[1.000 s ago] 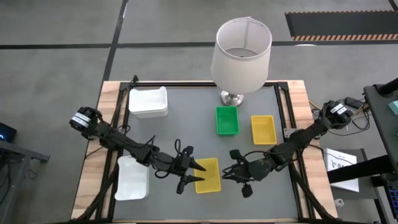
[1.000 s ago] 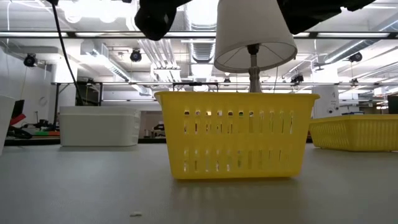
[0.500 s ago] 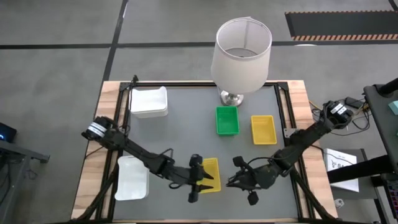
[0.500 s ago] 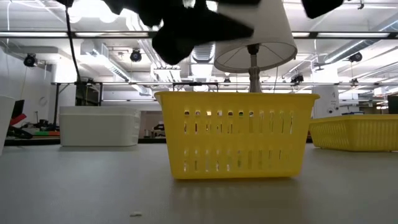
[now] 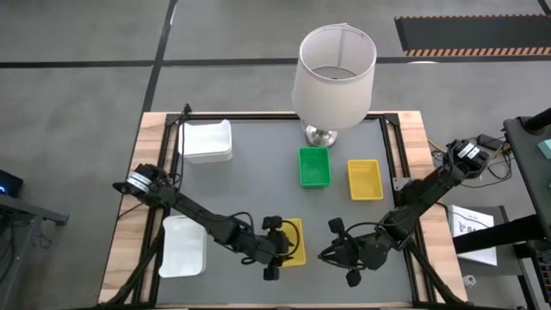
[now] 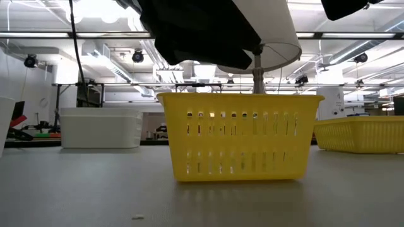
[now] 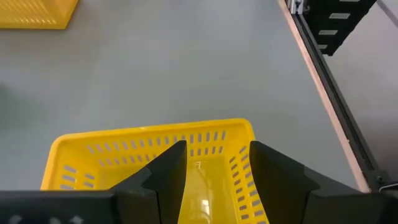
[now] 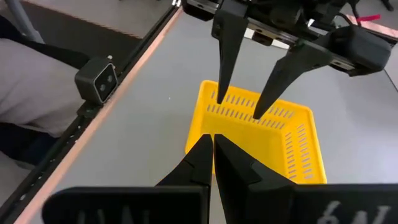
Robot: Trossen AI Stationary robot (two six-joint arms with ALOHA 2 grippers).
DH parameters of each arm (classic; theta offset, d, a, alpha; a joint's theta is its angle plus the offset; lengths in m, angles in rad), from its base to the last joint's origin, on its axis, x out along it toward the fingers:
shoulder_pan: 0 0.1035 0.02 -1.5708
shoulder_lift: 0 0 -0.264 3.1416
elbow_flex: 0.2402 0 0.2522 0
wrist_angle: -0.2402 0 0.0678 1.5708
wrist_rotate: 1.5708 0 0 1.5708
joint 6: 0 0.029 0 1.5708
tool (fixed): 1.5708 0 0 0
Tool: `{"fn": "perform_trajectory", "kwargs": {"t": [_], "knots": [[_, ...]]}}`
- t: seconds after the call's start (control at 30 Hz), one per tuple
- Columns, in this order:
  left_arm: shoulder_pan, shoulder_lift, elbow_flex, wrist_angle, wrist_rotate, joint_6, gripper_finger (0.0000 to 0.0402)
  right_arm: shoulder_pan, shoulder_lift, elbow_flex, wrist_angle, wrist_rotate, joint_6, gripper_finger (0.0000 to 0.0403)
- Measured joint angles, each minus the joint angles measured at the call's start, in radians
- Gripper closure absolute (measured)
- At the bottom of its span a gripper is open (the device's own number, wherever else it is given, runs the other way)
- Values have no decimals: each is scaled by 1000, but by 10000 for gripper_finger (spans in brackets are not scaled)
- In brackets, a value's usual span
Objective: Stack baskets by color
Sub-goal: Stack the bottom yellow bin on the yellow bin
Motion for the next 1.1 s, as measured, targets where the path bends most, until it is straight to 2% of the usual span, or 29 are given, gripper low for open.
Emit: {"fn": "perform_trajectory", "kwargs": {"t": [0.5,0.67,0.77,0.93,1.1], "knots": [[3,7,-11,2,-45,-2,242,0,0,0,-21,0,34,394],[3,15,-22,-2,-91,-3,242,0,0,0,-20,0,34,394],[4,15,-22,10,-41,-5,242,0,0,0,-21,-1,34,394],[-10,15,-22,109,116,-7,242,0,0,0,-20,-1,34,394],[-28,15,-21,97,132,-50,242,0,0,0,-21,-1,34,394]]}}
